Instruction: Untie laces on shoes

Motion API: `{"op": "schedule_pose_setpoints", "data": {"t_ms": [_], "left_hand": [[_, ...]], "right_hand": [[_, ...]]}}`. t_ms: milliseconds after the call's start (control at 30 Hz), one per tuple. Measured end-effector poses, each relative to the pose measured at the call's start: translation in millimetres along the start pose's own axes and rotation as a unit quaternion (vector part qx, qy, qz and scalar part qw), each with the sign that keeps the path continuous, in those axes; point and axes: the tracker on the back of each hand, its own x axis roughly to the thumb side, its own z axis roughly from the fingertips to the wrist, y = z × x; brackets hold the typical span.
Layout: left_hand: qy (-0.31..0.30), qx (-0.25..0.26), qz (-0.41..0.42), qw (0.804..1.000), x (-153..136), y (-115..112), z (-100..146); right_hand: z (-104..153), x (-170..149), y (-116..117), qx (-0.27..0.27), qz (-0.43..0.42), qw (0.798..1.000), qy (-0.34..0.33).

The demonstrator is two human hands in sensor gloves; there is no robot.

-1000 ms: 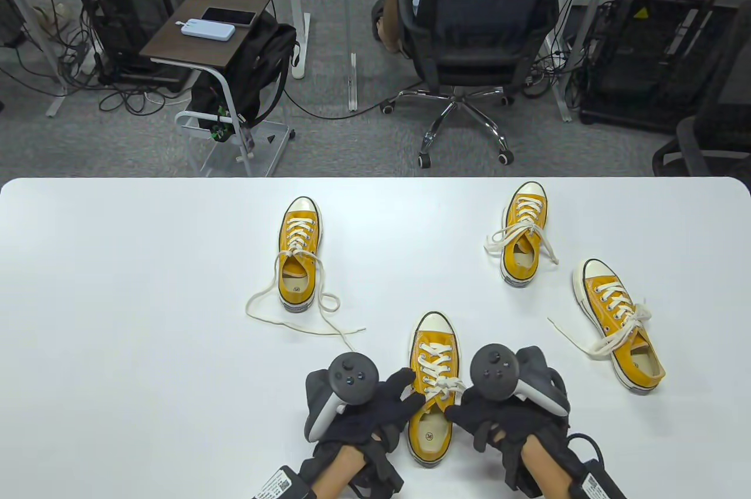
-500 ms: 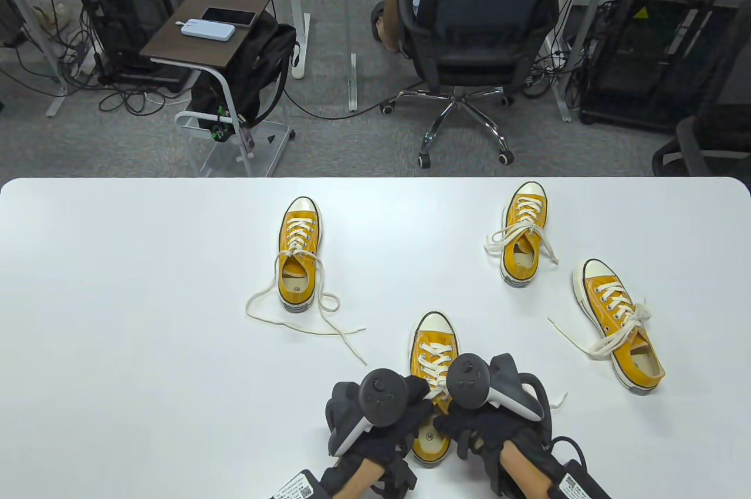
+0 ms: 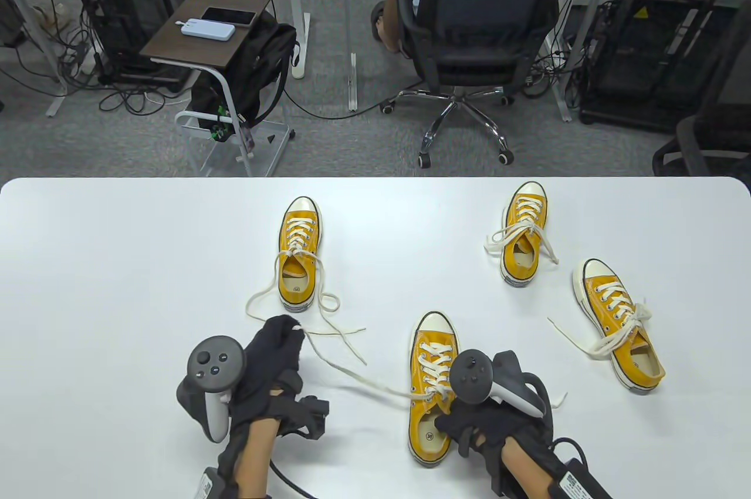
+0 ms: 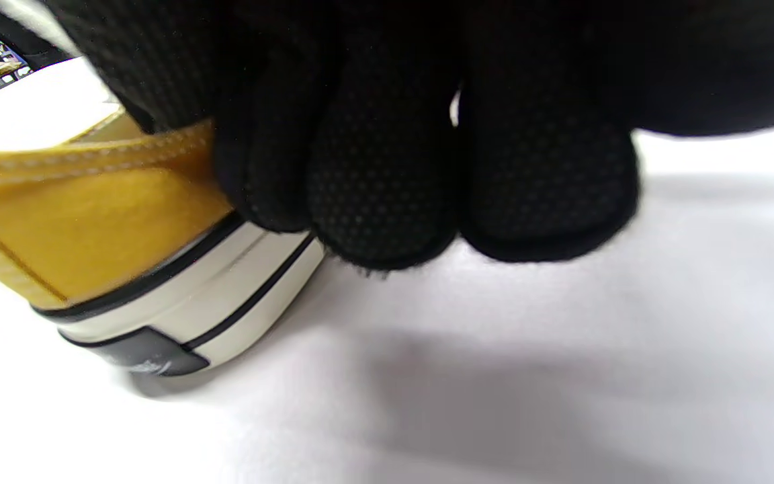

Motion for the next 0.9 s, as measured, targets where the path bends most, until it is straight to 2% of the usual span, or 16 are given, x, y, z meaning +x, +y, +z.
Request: {"op": "schedule_pose_setpoints", "data": {"t_ms": [67,200,300,433,600,733,800,900], "left_hand": [[0.018,-0.001,-0.048,0.999,-2.2,0.1,-3.0],[0.053,-0.102,-0.128,0.985,-0.3,-14.7,-5.7],[0.078,-0.187,-0.194,0.96,-0.7,-30.6,-6.2],[0.098,-0.226,-0.247,0.937,-6.5,-46.5,-8.4],[0.107,-0.199,-0.281,0.933,-6.9,-48.3,-8.9],[0.091,-0.168,-0.286,0.939,0.8,-44.0,-4.6],[0.077,-0.147,-0.295,0.941,9.0,-42.0,0.4],[0.032,-0.097,-0.304,0.947,26.7,-42.2,12.4]], "right_hand": [[-0.2,-0.3,0.2,0.001,0.0,1.0,0.001],[-0.3,-0.9,0.2,0.003,-0.003,1.0,0.001],[0.0,-1.7,-0.3,0.005,-0.006,1.0,-0.001],[1.0,-3.4,-1.2,0.011,-0.014,1.0,-0.006],[1.3,-4.5,-1.6,0.016,-0.019,1.0,-0.008],[4.8,-7.2,-6.9,0.014,-0.027,1.0,-0.007],[9.2,-9.1,-13.6,0.002,-0.038,0.999,-0.009],[18.2,-11.0,-27.4,-0.053,-0.058,0.997,-0.017]]}}
